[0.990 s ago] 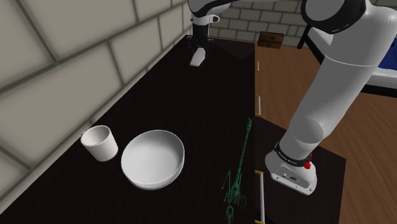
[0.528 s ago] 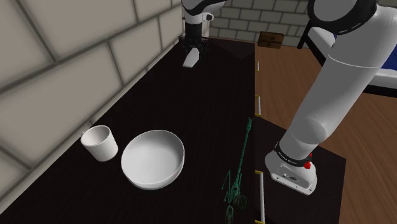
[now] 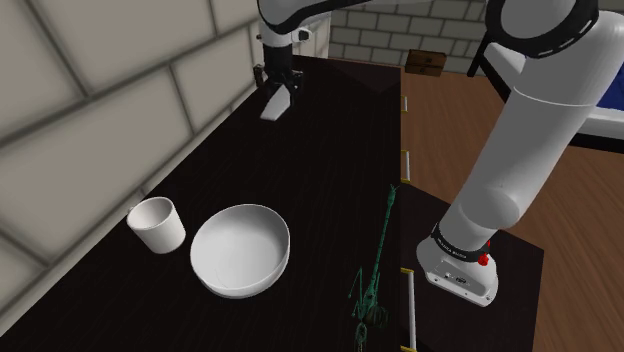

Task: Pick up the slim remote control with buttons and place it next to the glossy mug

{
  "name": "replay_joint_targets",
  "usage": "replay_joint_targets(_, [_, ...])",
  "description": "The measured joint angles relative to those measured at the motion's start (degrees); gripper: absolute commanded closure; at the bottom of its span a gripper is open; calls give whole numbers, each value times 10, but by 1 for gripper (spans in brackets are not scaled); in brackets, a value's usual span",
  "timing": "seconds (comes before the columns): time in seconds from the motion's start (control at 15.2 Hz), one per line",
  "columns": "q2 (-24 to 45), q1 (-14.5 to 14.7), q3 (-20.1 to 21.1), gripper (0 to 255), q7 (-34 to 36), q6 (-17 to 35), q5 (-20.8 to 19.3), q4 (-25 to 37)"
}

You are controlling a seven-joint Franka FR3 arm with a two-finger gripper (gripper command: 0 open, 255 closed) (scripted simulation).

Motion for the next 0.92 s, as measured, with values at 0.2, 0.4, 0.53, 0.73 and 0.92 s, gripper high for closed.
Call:
replay_joint_targets(0.2, [15, 22, 17, 255, 40, -5, -5, 19])
replay_joint_targets(0.4, [24, 44, 33, 255, 78, -8, -10, 31])
replay_joint_targets(0.53, [43, 60, 44, 255, 106, -20, -16, 61])
replay_joint_targets(0.73, [62, 84, 58, 255, 146, -24, -24, 81])
replay_joint_targets(0.92, [94, 112, 72, 255, 187, -38, -36, 125])
